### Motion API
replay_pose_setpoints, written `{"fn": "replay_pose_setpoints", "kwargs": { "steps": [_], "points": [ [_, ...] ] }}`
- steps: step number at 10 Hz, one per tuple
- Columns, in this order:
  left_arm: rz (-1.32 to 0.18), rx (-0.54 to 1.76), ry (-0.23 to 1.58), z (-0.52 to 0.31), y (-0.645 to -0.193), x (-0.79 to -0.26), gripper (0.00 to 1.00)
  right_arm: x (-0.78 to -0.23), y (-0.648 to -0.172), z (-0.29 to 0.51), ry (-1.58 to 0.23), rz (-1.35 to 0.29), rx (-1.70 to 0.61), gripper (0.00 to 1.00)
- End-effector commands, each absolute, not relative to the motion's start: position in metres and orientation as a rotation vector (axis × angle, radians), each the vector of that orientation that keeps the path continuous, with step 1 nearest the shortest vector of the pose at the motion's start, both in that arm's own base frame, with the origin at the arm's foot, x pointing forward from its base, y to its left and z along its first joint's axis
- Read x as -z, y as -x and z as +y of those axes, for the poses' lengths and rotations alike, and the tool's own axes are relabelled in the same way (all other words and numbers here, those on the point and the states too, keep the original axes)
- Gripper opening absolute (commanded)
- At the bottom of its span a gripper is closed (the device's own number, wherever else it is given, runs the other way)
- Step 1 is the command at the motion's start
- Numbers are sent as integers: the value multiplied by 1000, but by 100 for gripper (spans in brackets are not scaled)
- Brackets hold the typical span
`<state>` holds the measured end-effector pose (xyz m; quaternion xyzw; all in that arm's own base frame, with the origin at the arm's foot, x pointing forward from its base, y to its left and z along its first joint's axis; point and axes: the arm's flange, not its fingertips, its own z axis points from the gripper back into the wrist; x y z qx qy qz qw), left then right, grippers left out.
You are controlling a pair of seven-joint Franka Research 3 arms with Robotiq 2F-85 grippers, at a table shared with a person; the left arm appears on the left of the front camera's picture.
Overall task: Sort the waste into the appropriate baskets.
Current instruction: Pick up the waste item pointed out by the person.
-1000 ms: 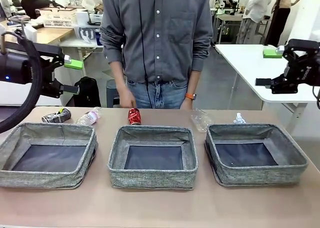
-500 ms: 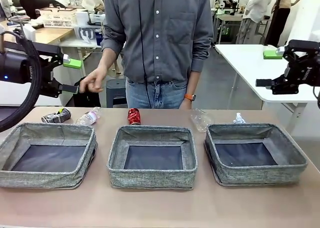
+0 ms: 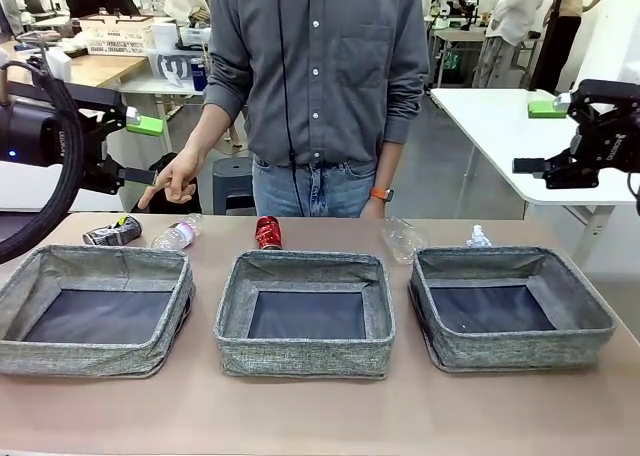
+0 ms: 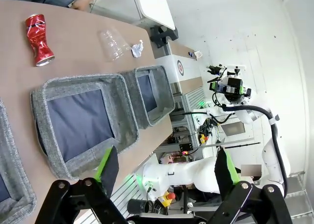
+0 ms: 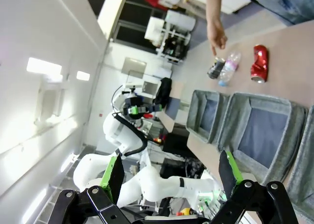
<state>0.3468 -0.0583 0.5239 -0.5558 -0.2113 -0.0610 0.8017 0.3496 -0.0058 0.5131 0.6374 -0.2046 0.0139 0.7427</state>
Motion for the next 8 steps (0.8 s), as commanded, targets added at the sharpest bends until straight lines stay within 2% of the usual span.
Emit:
{"fn": "replay_pose_setpoints", "kwargs": {
  "steps": [1, 4, 5, 6, 7, 8],
  "points": [
    [-478, 153, 1209, -60, -350, -522, 100, -518, -352, -3, -1416, -448, -20, 100],
    [-453, 132, 1191, -58, -347, -524, 100, -518, -352, -3, -1416, -448, -20, 100],
    [-678, 39, 729, -49, -354, -530, 100, -518, -352, -3, -1416, -448, -20, 100],
    [-822, 3, 156, -38, -362, -533, 100, -518, -352, -3, -1416, -448, -20, 100],
    [-836, 10, -241, -25, -369, -532, 100, -518, -352, -3, -1416, -448, -20, 100],
    [-796, 82, -490, -12, -374, -528, 100, -518, -352, -3, -1416, -448, -20, 100]
  ]
}}
